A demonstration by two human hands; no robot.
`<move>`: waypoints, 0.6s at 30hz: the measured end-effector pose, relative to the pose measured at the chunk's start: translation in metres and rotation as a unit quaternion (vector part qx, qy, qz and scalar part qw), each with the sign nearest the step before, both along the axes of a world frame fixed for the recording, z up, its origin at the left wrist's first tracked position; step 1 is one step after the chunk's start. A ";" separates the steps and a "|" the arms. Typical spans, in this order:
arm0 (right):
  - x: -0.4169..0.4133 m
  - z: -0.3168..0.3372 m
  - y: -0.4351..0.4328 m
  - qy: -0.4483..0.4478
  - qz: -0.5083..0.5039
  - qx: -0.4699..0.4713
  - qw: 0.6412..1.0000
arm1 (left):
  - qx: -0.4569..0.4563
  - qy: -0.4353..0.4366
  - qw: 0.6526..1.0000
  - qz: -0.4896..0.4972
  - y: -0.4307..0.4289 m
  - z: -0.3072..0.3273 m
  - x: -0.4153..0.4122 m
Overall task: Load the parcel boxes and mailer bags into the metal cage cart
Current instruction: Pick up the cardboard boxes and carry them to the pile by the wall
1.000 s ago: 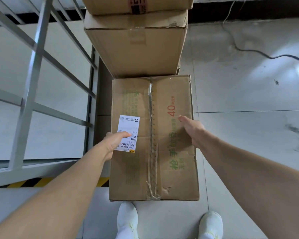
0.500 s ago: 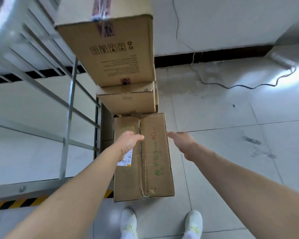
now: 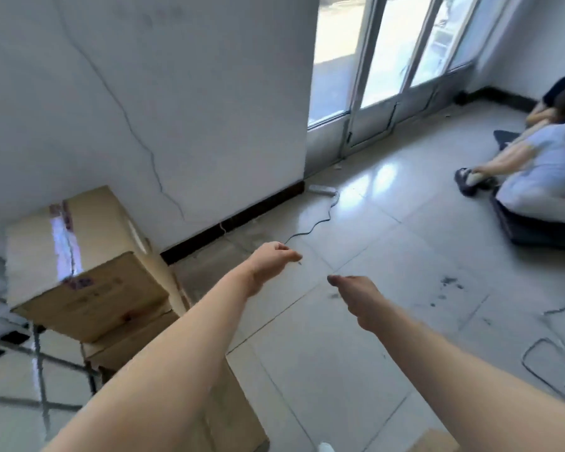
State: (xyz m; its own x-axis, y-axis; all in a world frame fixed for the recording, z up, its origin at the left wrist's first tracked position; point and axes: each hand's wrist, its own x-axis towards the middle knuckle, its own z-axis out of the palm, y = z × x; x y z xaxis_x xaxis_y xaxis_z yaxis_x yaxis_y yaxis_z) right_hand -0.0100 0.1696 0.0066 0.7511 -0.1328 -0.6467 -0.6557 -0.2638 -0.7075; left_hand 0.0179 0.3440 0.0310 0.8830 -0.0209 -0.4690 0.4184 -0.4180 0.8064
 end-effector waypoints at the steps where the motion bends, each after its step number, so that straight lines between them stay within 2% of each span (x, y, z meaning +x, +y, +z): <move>1: -0.009 0.010 -0.019 -0.003 -0.041 0.002 0.999 | -0.005 -0.005 0.999 -0.040 -0.020 0.011 0.005; 4: -0.043 0.033 -0.072 -0.031 -0.173 0.007 0.984 | -0.017 -0.006 0.988 -0.151 -0.084 0.034 0.011; 7: -0.086 0.047 -0.117 -0.059 -0.306 0.000 0.950 | -0.026 -0.012 0.965 -0.260 -0.156 0.047 -0.005; 12: -0.177 0.052 -0.187 -0.073 -0.480 -0.034 0.873 | -0.020 -0.016 0.899 -0.438 -0.273 0.055 -0.069; 18: -0.294 0.040 -0.255 -0.058 -0.656 -0.046 0.751 | -0.004 -0.014 0.817 -0.576 -0.393 0.046 -0.163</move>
State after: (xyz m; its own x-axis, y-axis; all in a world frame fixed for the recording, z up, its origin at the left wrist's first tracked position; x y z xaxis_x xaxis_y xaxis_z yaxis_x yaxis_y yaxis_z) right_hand -0.3039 -0.0854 0.0468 -0.0148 -0.8482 -0.5294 -0.3282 0.5042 -0.7987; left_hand -0.1451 -0.0490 0.0773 0.2848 -0.8494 -0.4443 -0.2684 -0.5157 0.8137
